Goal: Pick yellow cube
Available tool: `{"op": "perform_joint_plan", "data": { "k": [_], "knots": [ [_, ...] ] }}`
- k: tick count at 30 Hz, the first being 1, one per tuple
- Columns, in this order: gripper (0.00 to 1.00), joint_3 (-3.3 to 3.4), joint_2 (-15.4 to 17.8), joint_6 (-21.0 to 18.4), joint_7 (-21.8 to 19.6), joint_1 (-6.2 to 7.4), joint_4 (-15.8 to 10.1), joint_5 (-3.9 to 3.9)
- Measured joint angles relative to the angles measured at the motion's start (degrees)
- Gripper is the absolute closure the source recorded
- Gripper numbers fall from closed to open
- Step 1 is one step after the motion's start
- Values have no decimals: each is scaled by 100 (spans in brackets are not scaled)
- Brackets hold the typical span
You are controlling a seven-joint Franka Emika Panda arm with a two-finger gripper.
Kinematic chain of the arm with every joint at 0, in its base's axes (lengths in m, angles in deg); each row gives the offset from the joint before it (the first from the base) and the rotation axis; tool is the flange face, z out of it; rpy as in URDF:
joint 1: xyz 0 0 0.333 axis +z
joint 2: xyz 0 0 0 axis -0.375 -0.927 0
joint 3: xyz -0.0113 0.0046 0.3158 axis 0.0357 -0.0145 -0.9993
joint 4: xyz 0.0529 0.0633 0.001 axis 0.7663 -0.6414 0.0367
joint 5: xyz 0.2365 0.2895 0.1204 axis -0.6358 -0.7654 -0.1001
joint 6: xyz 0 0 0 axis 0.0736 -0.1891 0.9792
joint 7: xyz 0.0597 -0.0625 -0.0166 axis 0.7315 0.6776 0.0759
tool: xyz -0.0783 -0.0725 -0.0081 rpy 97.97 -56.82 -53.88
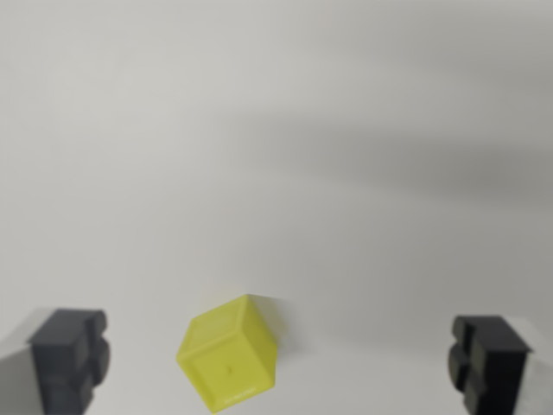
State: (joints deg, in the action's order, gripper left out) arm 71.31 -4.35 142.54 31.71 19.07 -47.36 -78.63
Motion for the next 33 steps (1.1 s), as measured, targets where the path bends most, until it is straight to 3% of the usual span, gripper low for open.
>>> {"op": "perform_joint_plan", "data": {
  "k": [33],
  "knots": [
    [0,0,78,1564,1133,107,-1671,12]
  ]
}}
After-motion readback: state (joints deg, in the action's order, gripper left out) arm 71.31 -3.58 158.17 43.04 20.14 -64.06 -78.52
